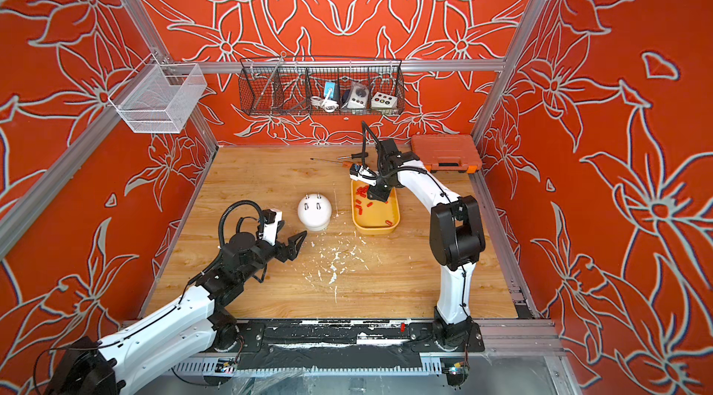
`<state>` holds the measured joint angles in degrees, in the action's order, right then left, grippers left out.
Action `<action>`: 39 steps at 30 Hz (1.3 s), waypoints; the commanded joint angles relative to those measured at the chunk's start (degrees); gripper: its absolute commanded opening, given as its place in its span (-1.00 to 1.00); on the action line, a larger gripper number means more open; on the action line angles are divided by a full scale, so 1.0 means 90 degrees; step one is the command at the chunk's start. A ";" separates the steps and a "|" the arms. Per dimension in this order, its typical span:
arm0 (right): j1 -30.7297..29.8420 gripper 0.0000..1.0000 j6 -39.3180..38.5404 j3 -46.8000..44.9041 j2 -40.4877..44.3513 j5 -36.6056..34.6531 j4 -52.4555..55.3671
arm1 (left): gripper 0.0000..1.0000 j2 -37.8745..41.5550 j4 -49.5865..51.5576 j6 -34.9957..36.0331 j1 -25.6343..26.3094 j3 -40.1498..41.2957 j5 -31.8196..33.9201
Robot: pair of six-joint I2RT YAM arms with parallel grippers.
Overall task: Cover the protruding screws with screw protection sleeves
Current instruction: Pick up the screw protection sleeve from the storage box.
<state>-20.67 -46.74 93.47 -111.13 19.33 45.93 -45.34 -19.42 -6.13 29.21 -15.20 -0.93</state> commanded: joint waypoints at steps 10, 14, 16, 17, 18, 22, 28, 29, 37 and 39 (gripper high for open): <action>-0.0103 -0.23 -0.2496 -0.0178 -0.0579 -0.0299 -0.0346 | 0.80 0.0117 -0.0028 0.0173 0.0016 0.0068 0.0133; -0.0166 -0.25 -0.2617 0.0020 -0.0938 -0.0561 -0.0289 | 0.80 0.0065 0.0037 0.0158 0.0016 0.0024 0.0123; -0.0173 -0.26 -0.2648 0.0198 -0.1055 -0.0491 -0.0136 | 0.80 0.0058 0.0019 0.0154 0.0016 0.0036 0.0123; -0.0166 -0.26 -0.2671 0.0220 -0.1079 -0.0478 -0.0140 | 0.80 0.0058 0.0003 0.0154 0.0016 0.0036 0.0123; -0.0180 -0.26 -0.2704 0.0229 -0.1099 -0.0464 -0.0135 | 0.80 0.0039 0.0000 0.0154 0.0016 0.0024 0.0123; -0.0200 -0.26 -0.2753 0.0301 -0.1232 -0.0522 -0.0112 | 0.80 -0.0039 0.0022 0.0164 0.0016 -0.0015 0.0085; -0.0222 -0.26 -0.2770 0.0370 -0.1361 -0.0510 -0.0188 | 0.80 -0.0030 0.0029 0.0173 0.0016 -0.0012 0.0085; -0.0226 -0.26 -0.2784 0.0375 -0.1361 -0.0488 -0.0228 | 0.80 -0.0039 0.0015 0.0173 0.0016 -0.0015 0.0084; -0.0292 -0.26 -0.2795 0.0565 -0.1573 -0.0546 -0.0147 | 0.79 -0.0051 0.0032 0.0173 0.0016 -0.0020 0.0074; -0.0291 -0.27 -0.2805 0.0562 -0.1631 -0.0564 -0.0180 | 0.79 -0.0050 0.0025 0.0173 0.0016 -0.0020 0.0074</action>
<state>-22.90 -70.26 97.34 -124.57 14.37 43.22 -45.74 -18.94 -5.32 29.21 -14.83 -0.10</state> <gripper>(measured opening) 0.367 0.898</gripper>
